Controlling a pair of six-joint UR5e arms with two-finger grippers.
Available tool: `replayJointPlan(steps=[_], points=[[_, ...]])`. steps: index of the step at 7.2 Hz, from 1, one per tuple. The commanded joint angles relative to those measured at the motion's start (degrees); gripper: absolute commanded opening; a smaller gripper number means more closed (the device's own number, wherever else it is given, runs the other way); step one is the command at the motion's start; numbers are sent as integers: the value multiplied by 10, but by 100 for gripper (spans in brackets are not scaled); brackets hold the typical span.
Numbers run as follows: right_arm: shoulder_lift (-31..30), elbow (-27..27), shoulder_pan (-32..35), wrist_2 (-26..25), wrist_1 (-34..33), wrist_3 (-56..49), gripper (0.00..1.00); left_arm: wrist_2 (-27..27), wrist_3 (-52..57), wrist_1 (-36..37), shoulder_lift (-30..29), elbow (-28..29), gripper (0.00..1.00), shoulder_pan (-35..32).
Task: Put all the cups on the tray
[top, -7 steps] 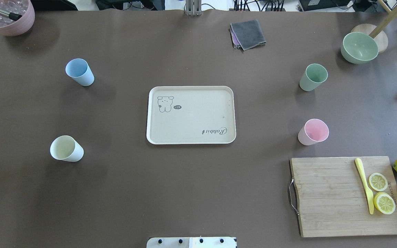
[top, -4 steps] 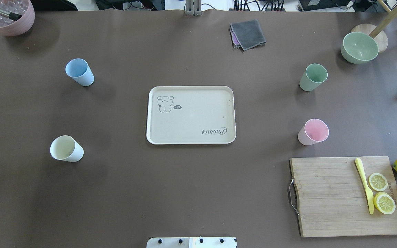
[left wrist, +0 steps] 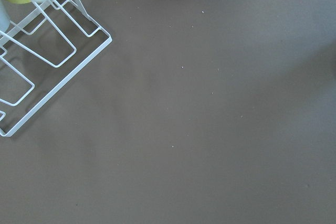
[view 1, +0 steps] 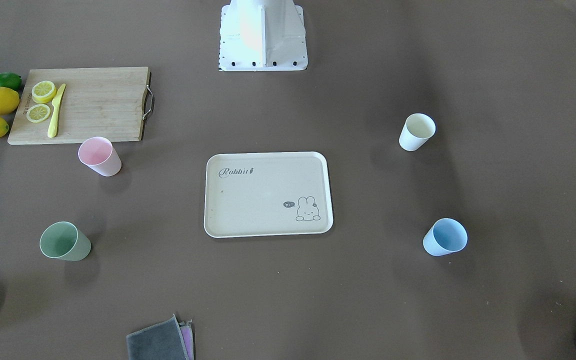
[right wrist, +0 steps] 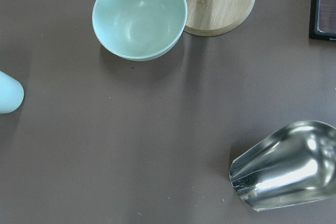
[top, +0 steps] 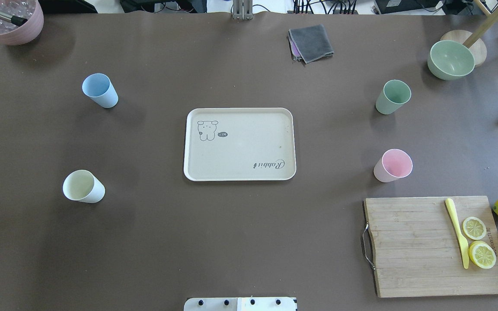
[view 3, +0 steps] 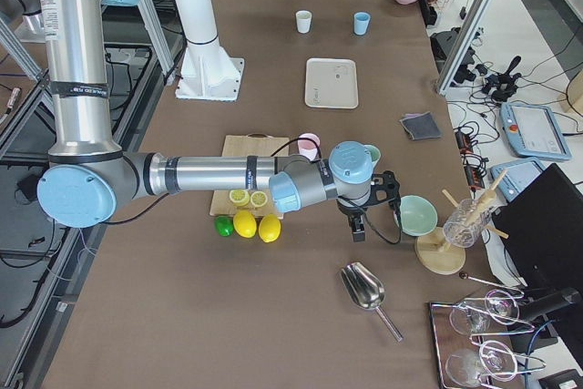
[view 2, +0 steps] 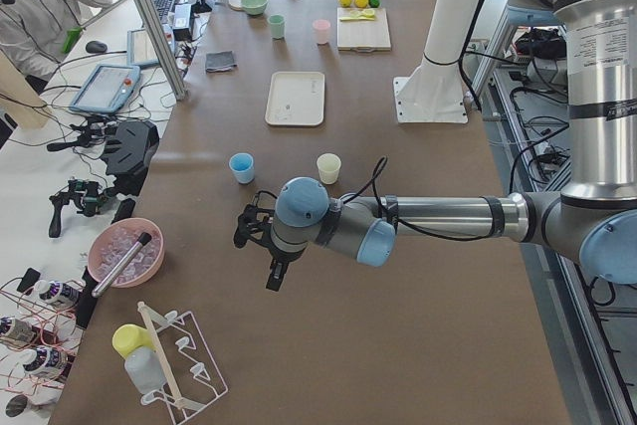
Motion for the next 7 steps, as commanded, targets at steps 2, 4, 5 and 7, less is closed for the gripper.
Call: replayJointPlan(steps=[2,4,5,7], points=[[-2,1,-4,14,1,-3,100,-1,1,-3,4,-3,98,3],[-2,13,-11,82,1,2,100,-22,-26,0,1,-19,98,12],[-4,35,-23,96,2,30,100,-26,-122,-21,-1,-46,98,44],[-4,106,-101,58,2,154,100,28,-314,-115,-4,-59,98,141]])
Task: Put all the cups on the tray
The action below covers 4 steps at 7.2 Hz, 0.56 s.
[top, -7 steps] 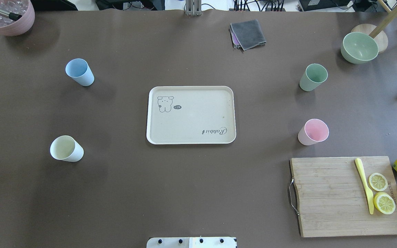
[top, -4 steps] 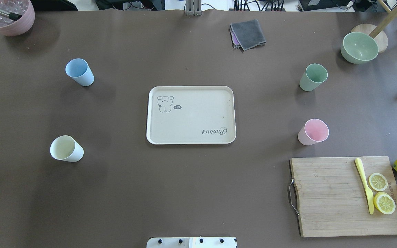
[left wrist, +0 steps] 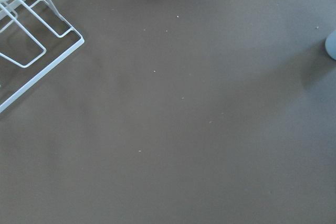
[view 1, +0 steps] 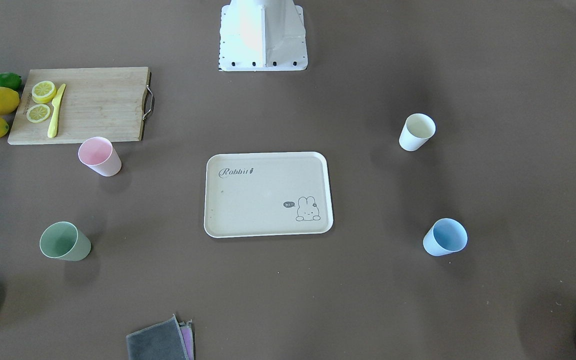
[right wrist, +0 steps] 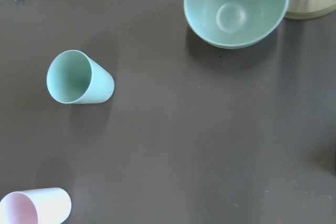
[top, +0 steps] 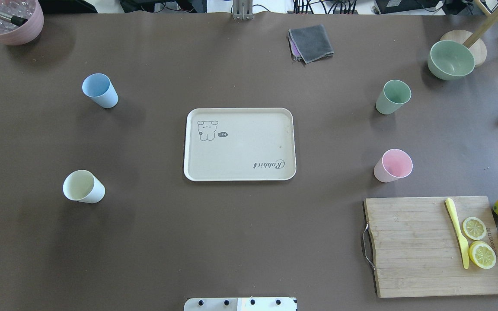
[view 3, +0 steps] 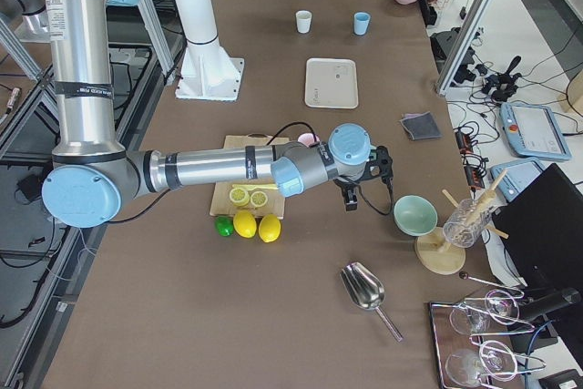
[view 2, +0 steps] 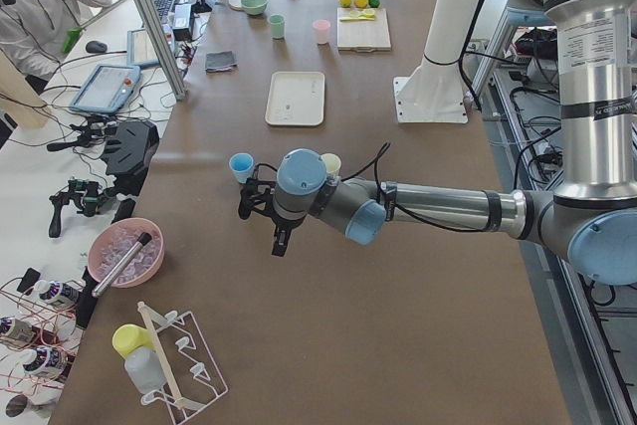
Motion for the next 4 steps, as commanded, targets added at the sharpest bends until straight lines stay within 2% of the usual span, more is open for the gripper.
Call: replayJointPlan(steps=[1,3,4], points=[[0,61,-83,-59,0,91,100,66,-131,-72,-3,-15,98,106],[7,70,-152,-91,0,124,99,86,-242,-73,-29,-32,98,166],[8,70,-185,-99,0,124,99,94,-246,-73,-35,-35,98,179]])
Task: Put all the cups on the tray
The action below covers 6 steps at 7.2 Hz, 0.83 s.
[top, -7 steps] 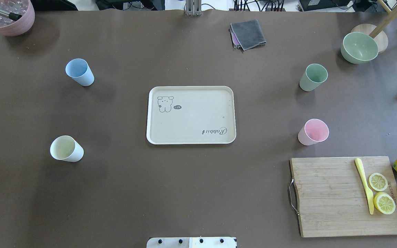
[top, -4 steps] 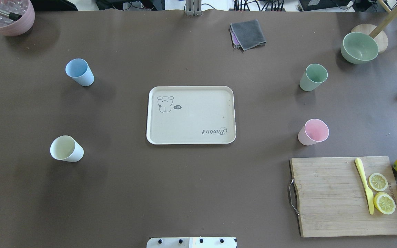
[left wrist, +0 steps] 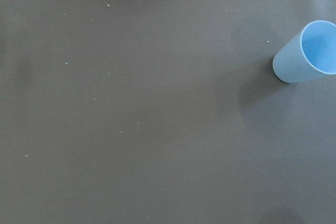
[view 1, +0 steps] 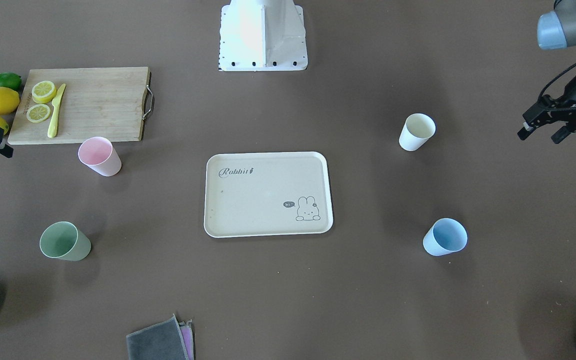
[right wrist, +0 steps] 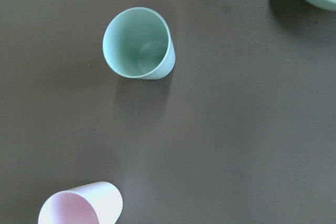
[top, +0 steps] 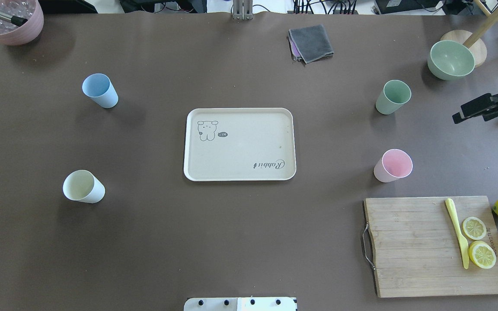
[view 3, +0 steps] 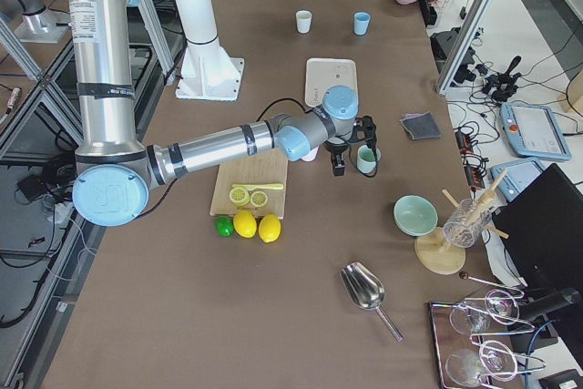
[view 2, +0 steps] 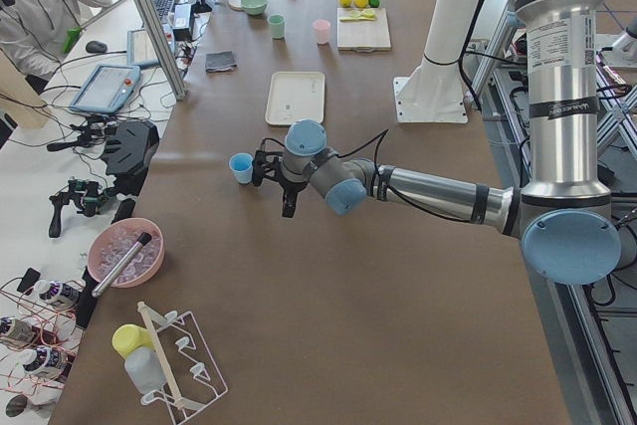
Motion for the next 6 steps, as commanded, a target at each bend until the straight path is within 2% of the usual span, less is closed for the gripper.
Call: replayJointPlan(steps=[1,3,6], points=[[3,4,-66,-16,0,7,98,12,-25,-2,-14,-6,98,25],[20,0,-102,-28,0,29,98,11,-29,-2,-17,-7,98,30],[54,-37,-142,-52,-1,51,95,12,-29,-2,-17,-7,98,30]])
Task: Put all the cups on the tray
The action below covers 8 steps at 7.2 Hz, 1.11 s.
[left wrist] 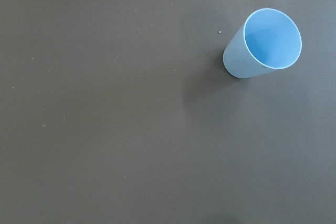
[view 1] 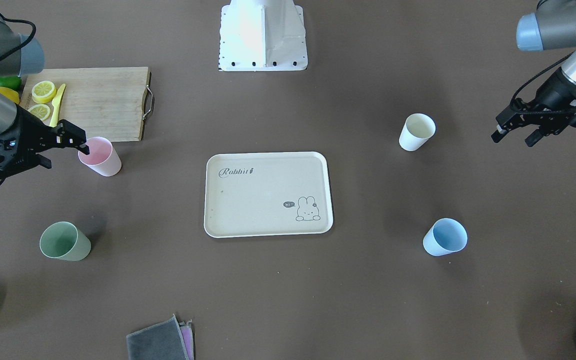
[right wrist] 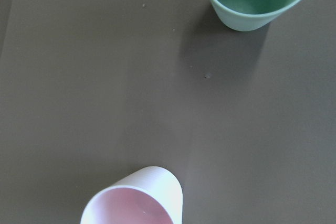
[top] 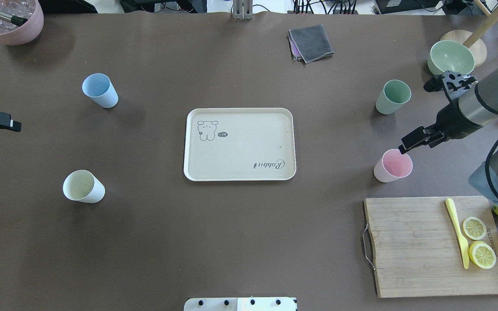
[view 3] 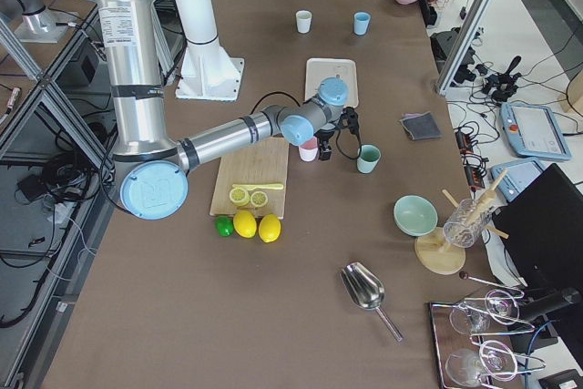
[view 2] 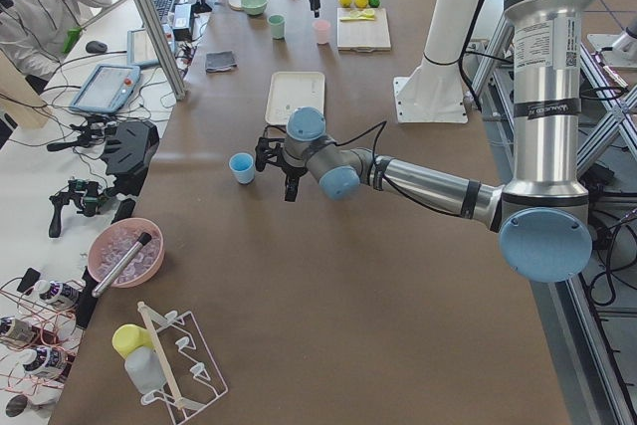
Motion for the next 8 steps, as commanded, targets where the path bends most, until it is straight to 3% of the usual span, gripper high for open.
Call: replayJointPlan(steps=[1,2,4,5,6,7,8], points=[[8,-16,-15,-4,0,7,91,0,0,0,-1,0,98,0],[6,-9,-15,2,0,6,88,0,0,0,0,0,98,0],[6,-18,-16,3,0,6,49,0,-1,0,-1,1,98,0],[5,-20,-22,1,-1,7,48,0,-13,0,-1,1,98,5],[5,-21,-23,2,-1,7,35,0,-37,0,-5,-4,98,14],[6,-21,-24,3,-1,7,0,0,-49,0,-8,-8,98,18],[6,-21,-24,3,-1,7,0,1,-72,0,-7,-16,98,33]])
